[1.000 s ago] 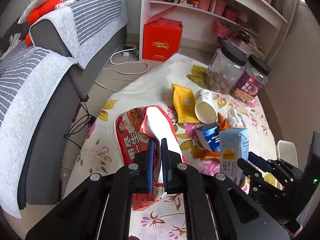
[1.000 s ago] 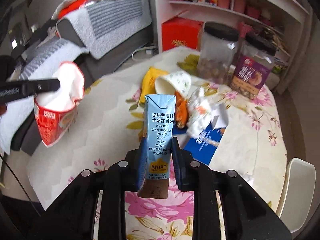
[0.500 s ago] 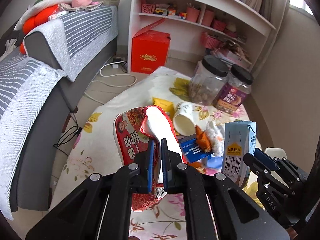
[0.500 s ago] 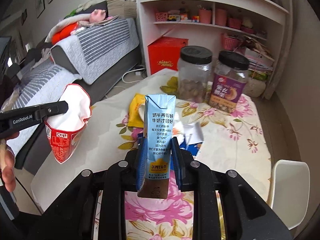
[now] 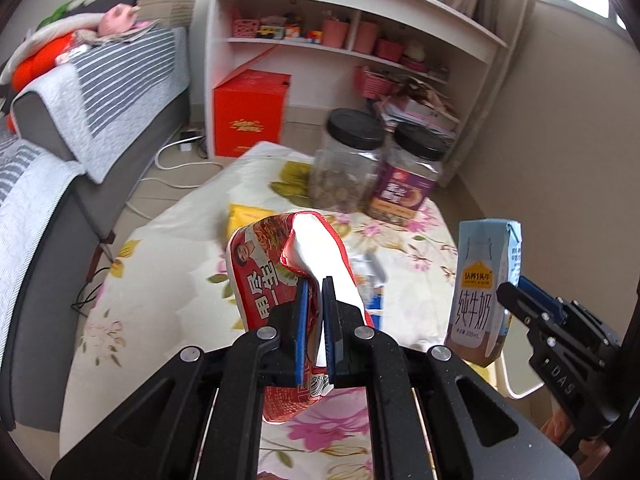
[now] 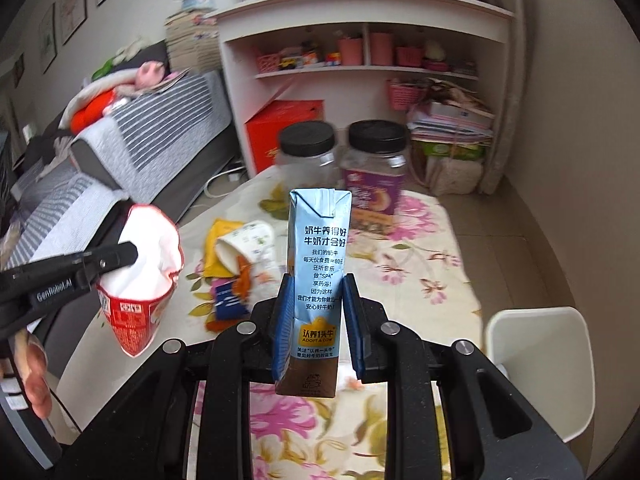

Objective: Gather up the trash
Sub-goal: 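Carry the milk carton to the white bin and release it with the right gripper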

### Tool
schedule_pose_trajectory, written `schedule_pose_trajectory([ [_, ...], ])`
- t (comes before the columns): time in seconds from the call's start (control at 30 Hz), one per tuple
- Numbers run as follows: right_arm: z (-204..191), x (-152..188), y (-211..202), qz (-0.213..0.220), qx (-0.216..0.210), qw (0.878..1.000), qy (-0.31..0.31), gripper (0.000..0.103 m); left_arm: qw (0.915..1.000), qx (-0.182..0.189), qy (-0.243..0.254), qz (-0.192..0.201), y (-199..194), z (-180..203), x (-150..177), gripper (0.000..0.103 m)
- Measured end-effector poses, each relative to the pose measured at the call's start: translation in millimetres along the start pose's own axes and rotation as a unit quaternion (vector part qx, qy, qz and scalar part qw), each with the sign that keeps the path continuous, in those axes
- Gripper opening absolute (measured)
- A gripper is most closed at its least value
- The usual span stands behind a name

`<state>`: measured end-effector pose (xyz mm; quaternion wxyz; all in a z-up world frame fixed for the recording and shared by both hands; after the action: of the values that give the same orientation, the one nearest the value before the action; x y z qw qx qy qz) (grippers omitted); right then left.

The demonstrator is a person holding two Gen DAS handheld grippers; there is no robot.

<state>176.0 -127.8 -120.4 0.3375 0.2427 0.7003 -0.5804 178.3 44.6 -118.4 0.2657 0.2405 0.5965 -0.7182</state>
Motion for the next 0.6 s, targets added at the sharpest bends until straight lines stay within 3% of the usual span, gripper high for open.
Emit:
schedule_pose_trajectory([
  [0.4, 102.4, 5.0, -32.2, 0.016, 0.073, 0.996, 0.057, 0.023, 0.9986, 0.029, 0.042, -0.012, 20.1, 72.2, 13.0, 0.007],
  [0.6, 159.0, 15.1, -39.7, 0.004, 0.127, 0.987, 0.102, 0.023, 0.9967, 0.042, 0.067, -0.019, 26.1, 108.7, 25.0, 0.007],
])
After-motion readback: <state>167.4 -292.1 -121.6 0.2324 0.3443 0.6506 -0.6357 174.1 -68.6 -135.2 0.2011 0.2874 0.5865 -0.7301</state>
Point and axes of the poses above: each gripper's, at about its wrist camera, not at the fingertips, and y roughly the way its jaws point, z to its right, x to its underside, the point moved 8 cm from there along y, roughly the way its jaws point, and after that the axes turned 2 degrees about x, right-handed, at the moved point
